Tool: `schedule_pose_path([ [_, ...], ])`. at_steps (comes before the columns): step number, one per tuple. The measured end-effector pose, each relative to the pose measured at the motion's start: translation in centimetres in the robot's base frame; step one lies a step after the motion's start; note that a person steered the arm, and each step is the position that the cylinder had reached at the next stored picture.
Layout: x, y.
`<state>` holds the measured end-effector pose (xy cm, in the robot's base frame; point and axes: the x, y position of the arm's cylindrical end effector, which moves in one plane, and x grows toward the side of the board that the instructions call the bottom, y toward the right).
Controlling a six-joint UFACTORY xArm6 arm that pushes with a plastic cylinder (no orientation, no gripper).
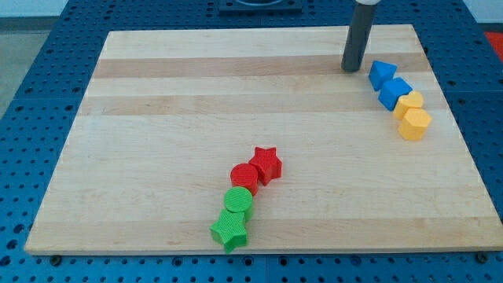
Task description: Push the blue triangle to the top of the blue cube
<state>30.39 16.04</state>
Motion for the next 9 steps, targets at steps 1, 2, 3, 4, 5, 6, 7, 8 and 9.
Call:
schedule_pose_path([
  [1, 0.2, 1.3],
  [2, 0.6, 1.4],
  [3, 1.0, 1.8],
  [4, 1.2, 1.9],
  [5, 1.4, 2.5],
  [6, 1.4, 2.7],
  [7, 2.5, 2.7],
  [8, 4.1, 2.7],
  [9, 4.1, 1.9],
])
